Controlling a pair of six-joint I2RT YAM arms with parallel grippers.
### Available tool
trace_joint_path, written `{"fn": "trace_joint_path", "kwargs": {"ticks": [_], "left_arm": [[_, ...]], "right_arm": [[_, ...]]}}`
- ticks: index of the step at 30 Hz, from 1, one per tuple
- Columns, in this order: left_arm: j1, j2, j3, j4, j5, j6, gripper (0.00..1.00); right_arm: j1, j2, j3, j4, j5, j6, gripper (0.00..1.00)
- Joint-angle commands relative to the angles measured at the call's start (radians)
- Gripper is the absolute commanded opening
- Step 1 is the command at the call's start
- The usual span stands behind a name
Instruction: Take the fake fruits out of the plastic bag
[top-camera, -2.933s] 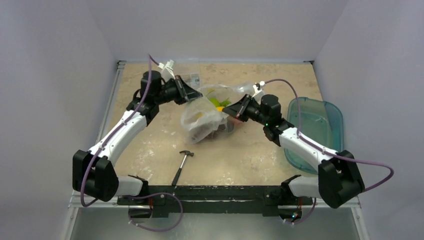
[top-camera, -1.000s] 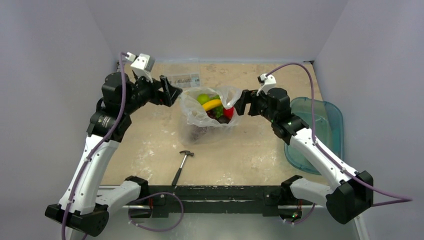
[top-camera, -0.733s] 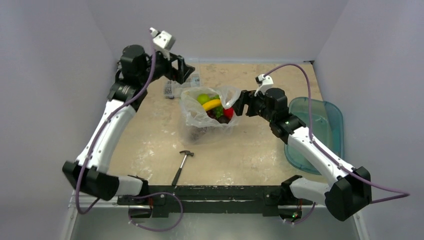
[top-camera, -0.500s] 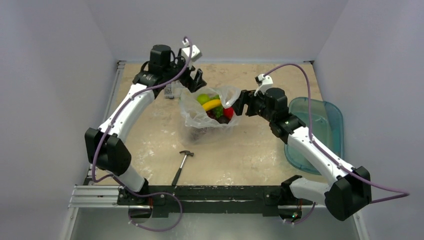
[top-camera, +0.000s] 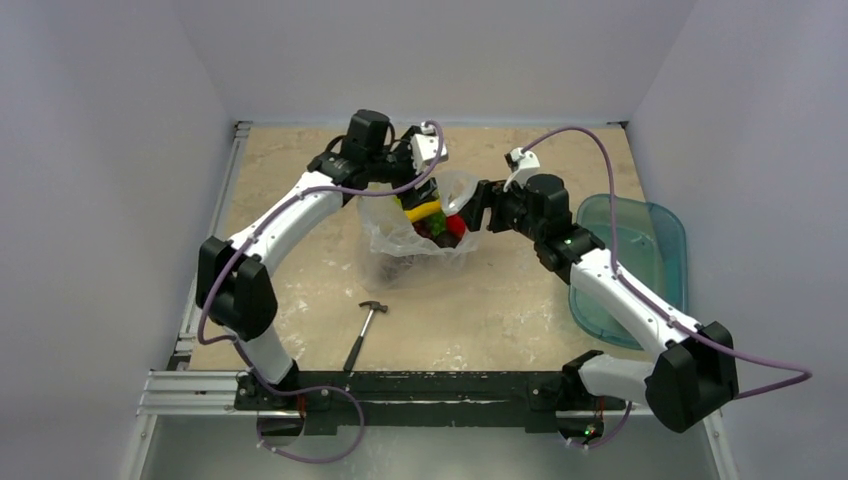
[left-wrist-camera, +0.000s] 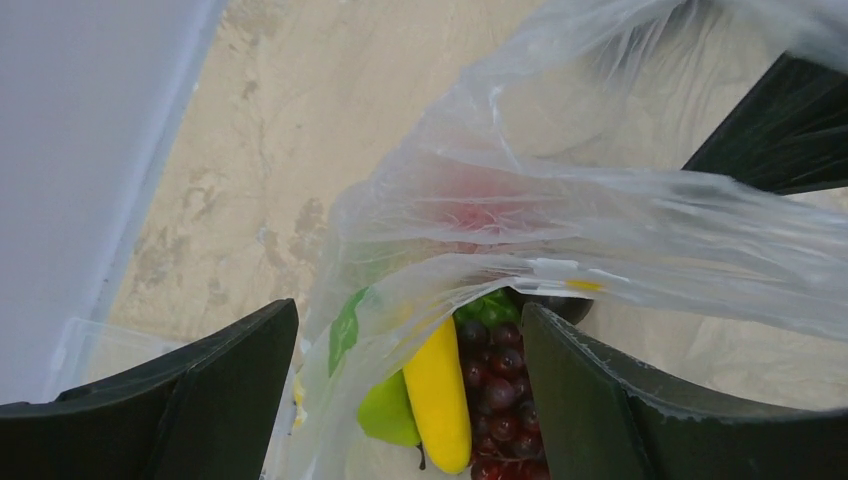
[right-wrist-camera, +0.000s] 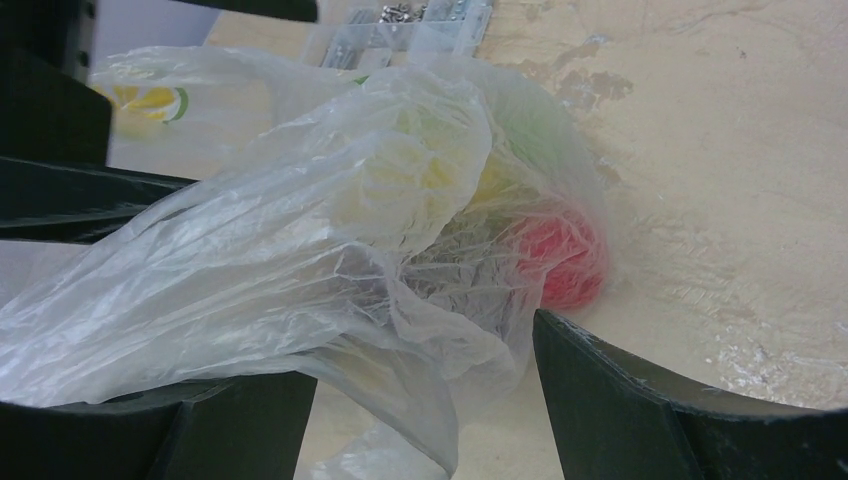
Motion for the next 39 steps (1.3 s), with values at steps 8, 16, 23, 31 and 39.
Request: {"fn": "trace_joint_path", "kwargs": {"ticks": [8, 16, 23, 31, 39], "left_arm": [[-0.019, 0.114, 0.086, 0.038, -0.088, -0.029, 0.06], [0.133, 0.126, 0.246, -0.178, 0.311, -0.316, 0.0], [0.317, 0.236, 0.326, -0.276, 0.635, -0.548, 0.0], [0.362, 0.27, 0.319, -0.294, 0.558, -0.645, 0.0], [0.332, 0.091, 0.21, -0.18, 0.196, -0.82, 0.47]], "right_arm": [[0.003, 0.02, 0.023, 0.072, -0.009, 0.002, 0.54], [-0.113, 0.086, -0.018, 0.241, -0.407, 0.198, 0.06], [-0.247, 0.342, -0.086, 0.764, -0.993, 0.666, 0.0], [-0.392, 0.525, -0.155, 1.282, -1.021, 1.051, 0.0], [-0.301, 0.339, 0.166, -0.016, -0.564, 0.104, 0.29]]}}
